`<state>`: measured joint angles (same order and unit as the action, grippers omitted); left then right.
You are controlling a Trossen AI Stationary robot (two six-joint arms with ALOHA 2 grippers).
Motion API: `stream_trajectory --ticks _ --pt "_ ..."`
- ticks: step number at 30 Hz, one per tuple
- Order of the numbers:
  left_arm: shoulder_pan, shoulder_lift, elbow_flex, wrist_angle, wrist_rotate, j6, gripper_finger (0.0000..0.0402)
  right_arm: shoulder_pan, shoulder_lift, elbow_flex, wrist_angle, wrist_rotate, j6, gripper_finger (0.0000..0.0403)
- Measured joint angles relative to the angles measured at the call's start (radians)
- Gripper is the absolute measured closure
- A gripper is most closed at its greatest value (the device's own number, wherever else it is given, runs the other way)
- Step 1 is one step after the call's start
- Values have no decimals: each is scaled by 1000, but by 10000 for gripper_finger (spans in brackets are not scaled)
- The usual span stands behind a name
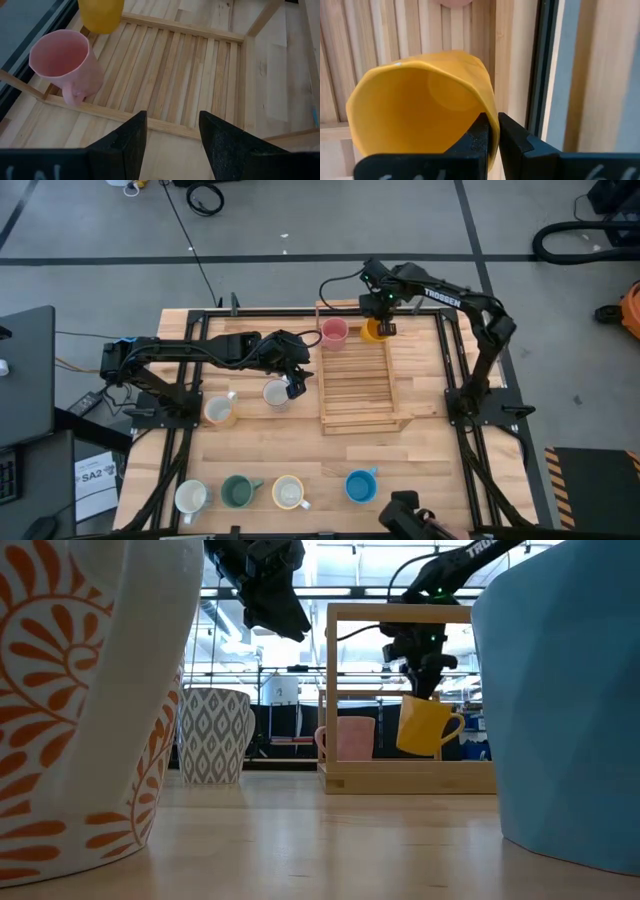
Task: Place coffee mugs
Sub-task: Put the yellow mug on the shelf
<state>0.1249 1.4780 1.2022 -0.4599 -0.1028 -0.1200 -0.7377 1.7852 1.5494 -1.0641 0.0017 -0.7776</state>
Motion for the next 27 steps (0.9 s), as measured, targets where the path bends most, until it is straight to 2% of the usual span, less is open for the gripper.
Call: stream_trajectory --ticks 10,21,27 --pt "0 0 0 0 0 0 214 -3 52 0 32 -27 0 372" --pt "0 0 0 0 0 0 214 -4 72 0 46 -6 0 372" --pt "0 0 0 -1 0 0 214 -5 77 -1 39 -22 0 359"
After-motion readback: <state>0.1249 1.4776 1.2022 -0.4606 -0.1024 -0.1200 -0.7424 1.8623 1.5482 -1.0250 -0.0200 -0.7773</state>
